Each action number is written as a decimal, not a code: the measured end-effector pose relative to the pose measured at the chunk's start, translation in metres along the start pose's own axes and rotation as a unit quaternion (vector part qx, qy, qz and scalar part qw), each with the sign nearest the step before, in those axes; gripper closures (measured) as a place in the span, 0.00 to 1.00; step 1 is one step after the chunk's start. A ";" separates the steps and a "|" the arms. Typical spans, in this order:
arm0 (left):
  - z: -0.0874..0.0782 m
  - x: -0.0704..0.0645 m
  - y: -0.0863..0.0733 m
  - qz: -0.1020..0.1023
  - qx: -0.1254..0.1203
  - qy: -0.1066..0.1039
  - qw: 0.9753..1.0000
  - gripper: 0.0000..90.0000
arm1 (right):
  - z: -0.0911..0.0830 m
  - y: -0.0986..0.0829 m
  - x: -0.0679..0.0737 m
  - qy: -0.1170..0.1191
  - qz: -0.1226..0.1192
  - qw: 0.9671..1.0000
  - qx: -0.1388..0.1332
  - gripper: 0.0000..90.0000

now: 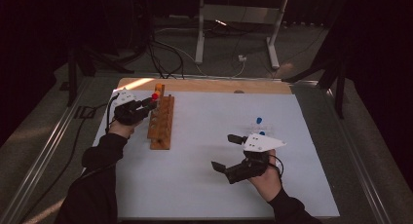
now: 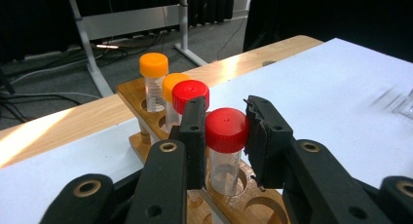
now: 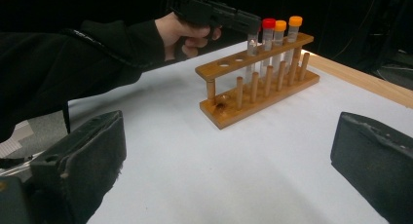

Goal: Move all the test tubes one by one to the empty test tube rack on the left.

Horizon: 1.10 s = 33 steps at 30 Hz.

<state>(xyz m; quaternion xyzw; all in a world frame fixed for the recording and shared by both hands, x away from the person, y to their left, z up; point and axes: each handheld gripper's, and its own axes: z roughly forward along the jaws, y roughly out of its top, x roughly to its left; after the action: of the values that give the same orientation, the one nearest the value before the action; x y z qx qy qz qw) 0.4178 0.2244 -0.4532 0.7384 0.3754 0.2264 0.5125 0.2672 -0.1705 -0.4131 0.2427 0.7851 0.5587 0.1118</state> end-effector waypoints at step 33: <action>-0.073 -0.062 0.001 0.037 -0.040 -0.125 0.991 0.01 | -0.077 0.017 -0.060 -0.137 -0.003 0.989 -0.052 0.08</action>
<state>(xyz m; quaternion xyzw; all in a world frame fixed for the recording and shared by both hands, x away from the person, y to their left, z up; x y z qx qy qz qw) 0.3277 0.2185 -0.4215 0.7534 0.2709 0.1659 0.5757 0.2887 -0.2599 -0.3765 0.3086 0.7332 0.5595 0.2326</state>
